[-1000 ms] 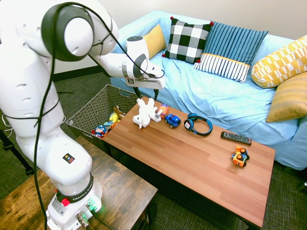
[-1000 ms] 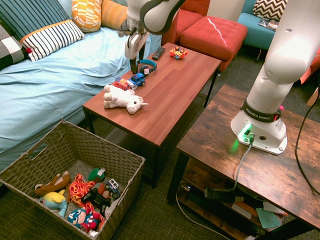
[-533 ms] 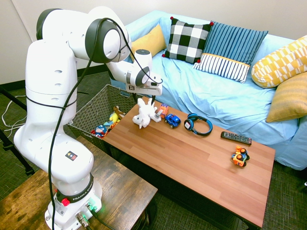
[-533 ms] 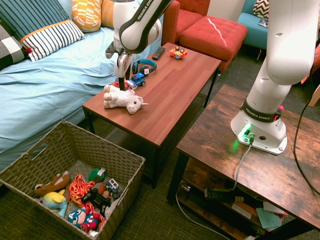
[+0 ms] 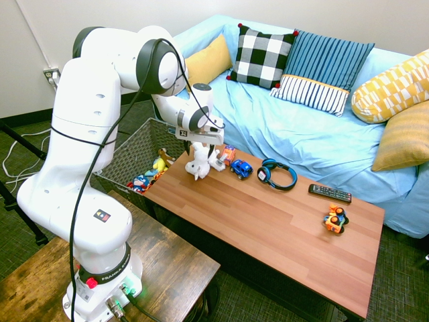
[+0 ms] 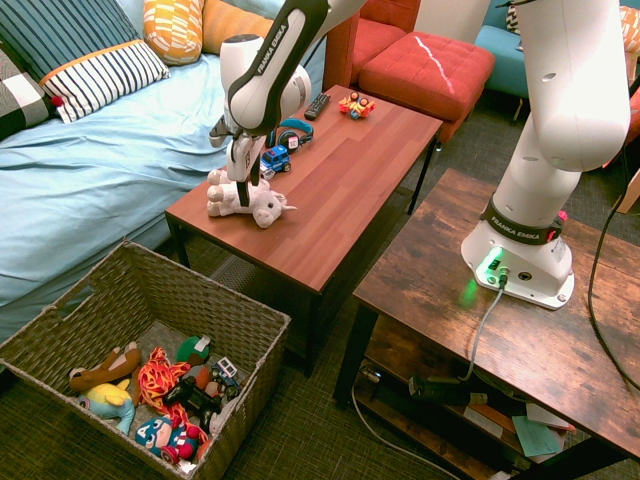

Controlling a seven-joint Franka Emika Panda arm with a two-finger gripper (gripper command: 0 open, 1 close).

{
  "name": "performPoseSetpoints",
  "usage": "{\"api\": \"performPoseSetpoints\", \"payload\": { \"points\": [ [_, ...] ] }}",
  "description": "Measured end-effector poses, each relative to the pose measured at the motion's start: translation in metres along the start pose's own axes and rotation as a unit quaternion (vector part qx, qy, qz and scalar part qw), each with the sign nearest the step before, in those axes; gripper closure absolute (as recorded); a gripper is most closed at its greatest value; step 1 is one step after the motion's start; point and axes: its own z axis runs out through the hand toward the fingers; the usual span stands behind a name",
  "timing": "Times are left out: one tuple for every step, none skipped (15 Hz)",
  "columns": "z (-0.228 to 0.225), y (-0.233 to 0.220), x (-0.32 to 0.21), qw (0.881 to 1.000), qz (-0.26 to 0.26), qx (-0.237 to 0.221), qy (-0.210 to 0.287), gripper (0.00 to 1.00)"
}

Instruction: Put the stuffed toy in the basket

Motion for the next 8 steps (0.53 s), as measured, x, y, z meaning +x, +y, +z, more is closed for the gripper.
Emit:
{"api": "performPoseSetpoints", "payload": {
  "points": [
    [0.007,0.000,0.001,1.000,0.004,-0.001,-0.003,0.00],
    [0.015,0.000,0.001,1.000,0.007,-0.004,-0.007,0.00],
    [0.021,0.002,0.003,1.000,0.011,-0.006,-0.010,1.00],
    [0.026,0.004,0.005,1.000,0.016,-0.006,-0.012,1.00],
    [0.029,0.007,0.007,1.000,0.021,-0.008,-0.014,1.00],
    [0.031,0.010,0.008,1.000,0.027,-0.008,-0.015,1.00],
    [0.032,0.012,0.008,0.999,0.030,-0.008,-0.017,1.00],
    [0.033,0.012,0.007,0.999,0.031,-0.009,-0.019,1.00]
  ]
}}
